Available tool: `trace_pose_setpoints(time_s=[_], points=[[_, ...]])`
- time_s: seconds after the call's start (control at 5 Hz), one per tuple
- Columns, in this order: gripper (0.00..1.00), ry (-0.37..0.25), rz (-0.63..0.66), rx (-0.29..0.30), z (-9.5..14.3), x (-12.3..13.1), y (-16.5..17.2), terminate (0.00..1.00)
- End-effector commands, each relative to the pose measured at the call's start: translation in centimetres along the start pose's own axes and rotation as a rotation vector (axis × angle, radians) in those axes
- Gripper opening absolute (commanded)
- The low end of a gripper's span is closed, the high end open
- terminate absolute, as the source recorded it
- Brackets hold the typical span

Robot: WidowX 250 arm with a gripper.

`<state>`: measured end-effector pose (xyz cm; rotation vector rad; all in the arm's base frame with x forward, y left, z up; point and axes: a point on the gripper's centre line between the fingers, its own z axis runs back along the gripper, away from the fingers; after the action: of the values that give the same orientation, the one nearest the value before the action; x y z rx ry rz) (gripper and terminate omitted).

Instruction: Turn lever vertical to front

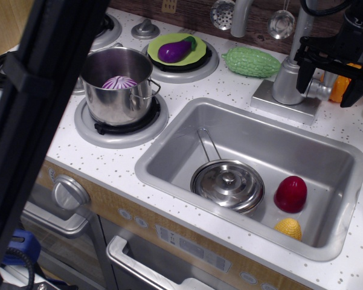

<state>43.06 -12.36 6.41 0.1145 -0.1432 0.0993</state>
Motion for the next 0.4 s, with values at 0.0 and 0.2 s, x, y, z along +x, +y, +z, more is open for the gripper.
trace_pose_setpoints(time_s=[0.0, 0.2], points=[[1.00, 0.000, 0.000, 0.000, 0.0, 0.0, 0.0, 0.00], [1.00, -0.071, 0.005, 0.003, 1.2, -0.1, 0.1, 0.00]])
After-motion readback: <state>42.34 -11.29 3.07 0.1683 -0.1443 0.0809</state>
